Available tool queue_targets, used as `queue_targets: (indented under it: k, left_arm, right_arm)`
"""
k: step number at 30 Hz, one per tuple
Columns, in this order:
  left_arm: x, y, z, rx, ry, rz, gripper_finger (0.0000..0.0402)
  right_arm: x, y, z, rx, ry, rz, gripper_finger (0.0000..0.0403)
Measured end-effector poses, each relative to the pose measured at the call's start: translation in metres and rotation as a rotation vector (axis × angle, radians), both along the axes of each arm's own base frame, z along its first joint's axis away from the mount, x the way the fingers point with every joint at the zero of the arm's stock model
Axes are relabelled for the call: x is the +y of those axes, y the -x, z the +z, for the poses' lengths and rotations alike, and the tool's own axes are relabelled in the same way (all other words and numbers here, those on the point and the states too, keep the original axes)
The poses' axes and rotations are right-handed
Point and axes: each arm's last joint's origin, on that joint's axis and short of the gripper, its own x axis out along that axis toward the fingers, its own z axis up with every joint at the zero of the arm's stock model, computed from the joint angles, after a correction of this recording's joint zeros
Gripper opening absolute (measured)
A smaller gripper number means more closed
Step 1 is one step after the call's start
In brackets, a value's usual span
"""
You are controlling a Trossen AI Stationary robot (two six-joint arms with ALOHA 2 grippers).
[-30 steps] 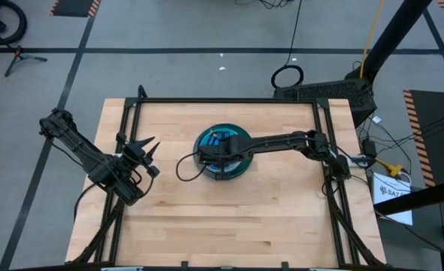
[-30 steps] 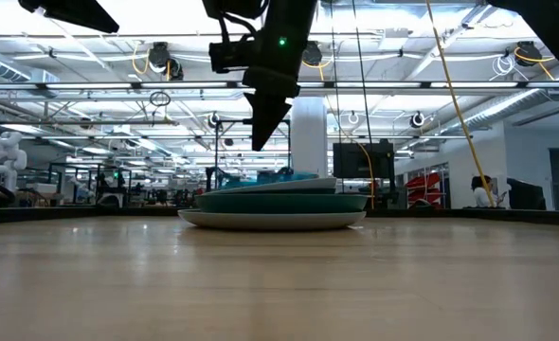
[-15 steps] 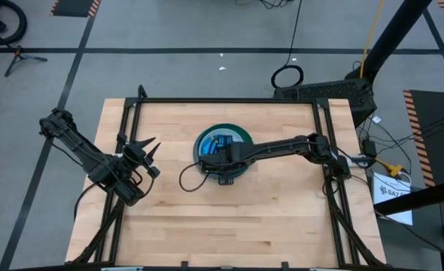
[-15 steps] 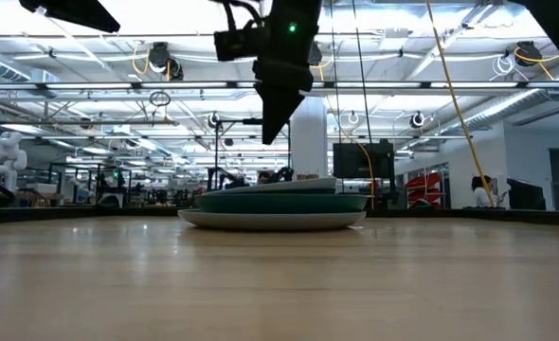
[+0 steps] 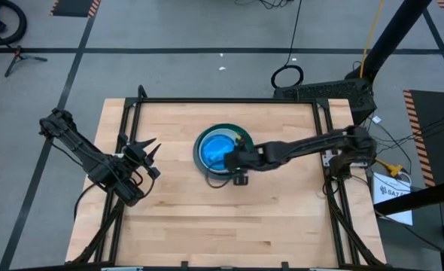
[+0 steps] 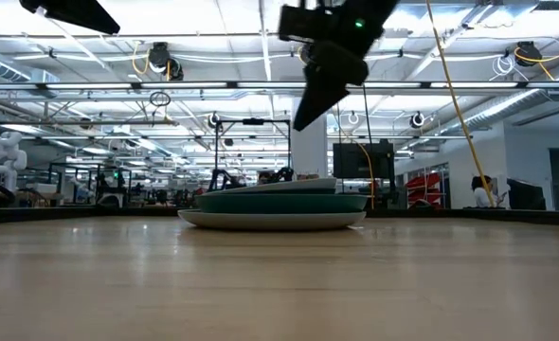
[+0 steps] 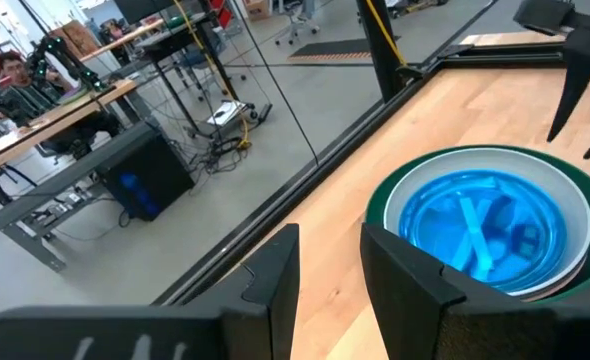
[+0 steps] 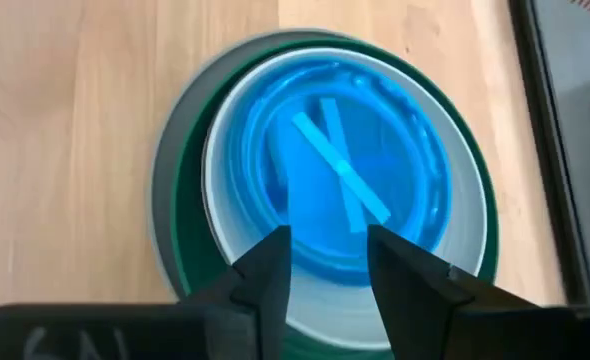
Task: Stack plastic plates
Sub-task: Adjust the plates
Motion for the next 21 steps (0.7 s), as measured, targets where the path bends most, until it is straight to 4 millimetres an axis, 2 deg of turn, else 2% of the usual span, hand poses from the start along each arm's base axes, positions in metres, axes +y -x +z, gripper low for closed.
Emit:
queue_targets:
  k: [8,17,21]
  left_arm:
    - [0.0,-0.001,0.0,-0.009,0.007,0.001,0.0118]
    - [-0.006,-0.007,-0.001,-0.065,0.054,-0.005,0.0118]
    - [-0.014,-0.017,-0.003,-0.066,0.062,-0.03,0.0118]
  right_arm:
    - [0.0,0.042,-0.011,-0.168,-0.059,-0.043,0.0125]
    - [0.011,0.059,-0.029,-0.256,-0.058,0.025,0.0134]
    - [0.015,0.07,-0.03,-0.291,-0.046,0.067,0.0131]
